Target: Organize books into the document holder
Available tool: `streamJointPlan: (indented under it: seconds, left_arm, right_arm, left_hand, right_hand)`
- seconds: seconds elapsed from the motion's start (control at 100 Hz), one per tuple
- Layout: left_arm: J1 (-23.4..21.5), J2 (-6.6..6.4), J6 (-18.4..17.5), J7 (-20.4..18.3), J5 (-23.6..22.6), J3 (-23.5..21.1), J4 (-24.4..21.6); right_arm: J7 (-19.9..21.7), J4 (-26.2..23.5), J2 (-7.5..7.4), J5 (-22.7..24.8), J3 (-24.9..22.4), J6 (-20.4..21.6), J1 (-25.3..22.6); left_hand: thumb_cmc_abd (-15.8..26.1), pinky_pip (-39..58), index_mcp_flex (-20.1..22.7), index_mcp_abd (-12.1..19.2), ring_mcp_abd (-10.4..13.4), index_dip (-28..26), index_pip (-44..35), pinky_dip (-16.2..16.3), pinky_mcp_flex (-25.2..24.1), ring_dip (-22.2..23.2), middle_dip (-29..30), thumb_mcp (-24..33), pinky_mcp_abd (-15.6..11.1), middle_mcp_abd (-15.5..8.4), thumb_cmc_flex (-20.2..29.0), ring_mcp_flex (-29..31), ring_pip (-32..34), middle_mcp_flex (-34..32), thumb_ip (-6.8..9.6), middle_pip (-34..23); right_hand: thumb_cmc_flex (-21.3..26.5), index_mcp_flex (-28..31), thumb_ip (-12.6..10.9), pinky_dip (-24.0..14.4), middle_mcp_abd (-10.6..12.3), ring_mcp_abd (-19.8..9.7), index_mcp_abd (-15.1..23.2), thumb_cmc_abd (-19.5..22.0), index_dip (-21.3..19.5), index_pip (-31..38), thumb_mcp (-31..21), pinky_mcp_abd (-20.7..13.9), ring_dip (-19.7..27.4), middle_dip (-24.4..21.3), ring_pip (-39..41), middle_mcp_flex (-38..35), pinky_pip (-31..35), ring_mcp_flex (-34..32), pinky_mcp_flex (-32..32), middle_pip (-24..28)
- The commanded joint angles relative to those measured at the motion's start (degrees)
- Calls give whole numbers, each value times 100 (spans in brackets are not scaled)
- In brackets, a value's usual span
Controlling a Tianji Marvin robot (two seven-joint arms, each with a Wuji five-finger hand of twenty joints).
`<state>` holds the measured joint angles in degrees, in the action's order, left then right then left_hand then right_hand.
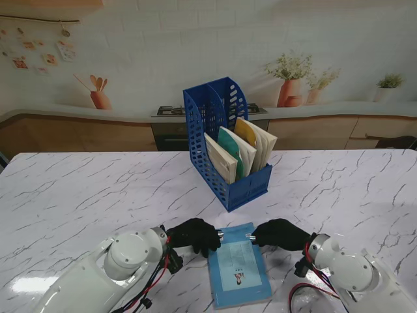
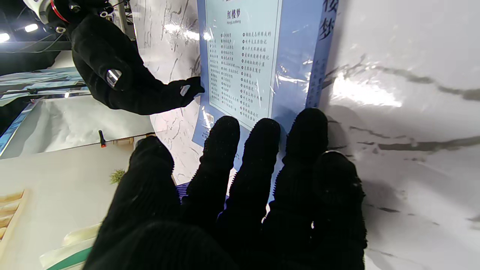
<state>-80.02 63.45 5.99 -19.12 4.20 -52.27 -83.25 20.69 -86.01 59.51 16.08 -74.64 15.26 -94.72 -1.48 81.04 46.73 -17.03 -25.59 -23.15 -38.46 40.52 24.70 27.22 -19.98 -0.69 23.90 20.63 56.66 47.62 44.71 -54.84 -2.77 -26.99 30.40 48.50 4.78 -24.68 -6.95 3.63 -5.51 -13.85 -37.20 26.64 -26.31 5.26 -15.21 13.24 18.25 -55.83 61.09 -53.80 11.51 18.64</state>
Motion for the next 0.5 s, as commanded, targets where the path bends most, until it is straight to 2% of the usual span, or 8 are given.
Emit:
streamJointPlan:
  seconds: [0.0, 0.14, 0.19, 0.22, 0.24, 0.26, 0.35, 0.49]
  left_arm:
    - [2, 127, -178, -38, 82, 95, 201]
    - [115, 172, -239, 12, 149, 171, 311]
    - [150, 190, -283, 51, 159, 197, 340]
    - [171, 195, -318, 69, 151, 212, 356]
    - [180, 194, -334, 70, 143, 218, 356]
    - [183, 191, -349, 70, 132, 218, 349]
    - [124, 188, -394, 146, 79, 156, 267]
    - [-106, 175, -360, 316, -11, -105, -21]
  right_arm:
    - [27, -2, 21, 40, 11, -71, -97]
    - [16, -60, 21, 105, -61, -121, -145]
    - [11, -84, 22, 118, -86, -132, -164]
    - [12, -101, 20, 130, -103, -133, -176]
    - [14, -116, 19, 139, -116, -133, -187]
    - [11, -131, 20, 148, -131, -130, -198]
    - [-88, -212, 39, 192, -204, -117, -261]
    - [-284, -561, 91, 253, -364, -407, -438]
  left_hand:
    - [290, -352, 77, -72, -107, 132, 37, -55, -232, -110, 104, 50, -250, -70, -27, -235, -375, 95, 151, 83]
    - [297, -409, 53, -90, -210, 150, 82, -69, -345, -103, 112, 51, -252, -24, -20, -408, -414, 168, 150, 112]
    - [296, -394, 49, -65, -8, 151, 86, -62, -324, -100, 106, 49, -286, -62, -23, -279, -372, 157, 150, 99]
    - [298, -405, 40, -66, -185, 150, 88, -65, -342, -113, 106, 46, -280, -54, -27, -402, -429, 166, 149, 102]
    - [307, -418, 4, -37, 39, 149, 94, -72, -348, -95, 102, 44, -323, -96, -36, -316, -377, 197, 148, 102]
    - [309, -433, -22, -16, -91, 146, 93, -77, -373, -107, 96, 41, -329, -106, -44, -369, -419, 221, 148, 100]
    - [296, -450, -182, 105, 37, 81, 4, -69, -512, -48, 45, 39, -347, -206, -59, -469, -393, 321, 147, 73]
    - [213, -575, -476, 182, 81, 34, -12, -72, -813, 1, -73, 34, -278, -300, -81, -638, -515, 512, 155, 41]
  right_hand:
    - [19, 23, -48, 85, -68, 164, -66, 86, 124, -78, 62, 1815, 438, -63, -410, 79, -23, 246, -77, 53]
    - [-1, 43, -48, 104, -29, 155, -39, 64, 131, -63, 40, 1838, 442, -79, -399, 48, -8, 229, -85, 59]
    - [-13, 57, -46, 109, -23, 146, -17, 55, 132, -55, 32, 1858, 441, -81, -389, 28, -1, 210, -87, 66]
    - [-22, 71, -46, 111, -10, 144, 0, 56, 131, -46, 28, 1867, 438, -82, -378, 16, 3, 194, -87, 71]
    - [-31, 66, -45, 114, 22, 130, 37, 55, 130, -42, 23, 1876, 438, -81, -376, 10, 3, 198, -96, 75]
    - [-36, 55, -44, 118, 60, 99, 87, 51, 127, -37, 18, 1885, 439, -81, -379, 15, 2, 218, -106, 77]
    - [-85, 67, -37, 97, 227, -19, 279, 14, 47, 87, -4, 1968, 361, 20, -220, -77, 56, 163, -100, 170]
    - [-202, -69, -39, -459, 275, 213, 494, -161, -172, 153, 9, 2207, -384, 591, 279, -194, 389, -122, 151, 314]
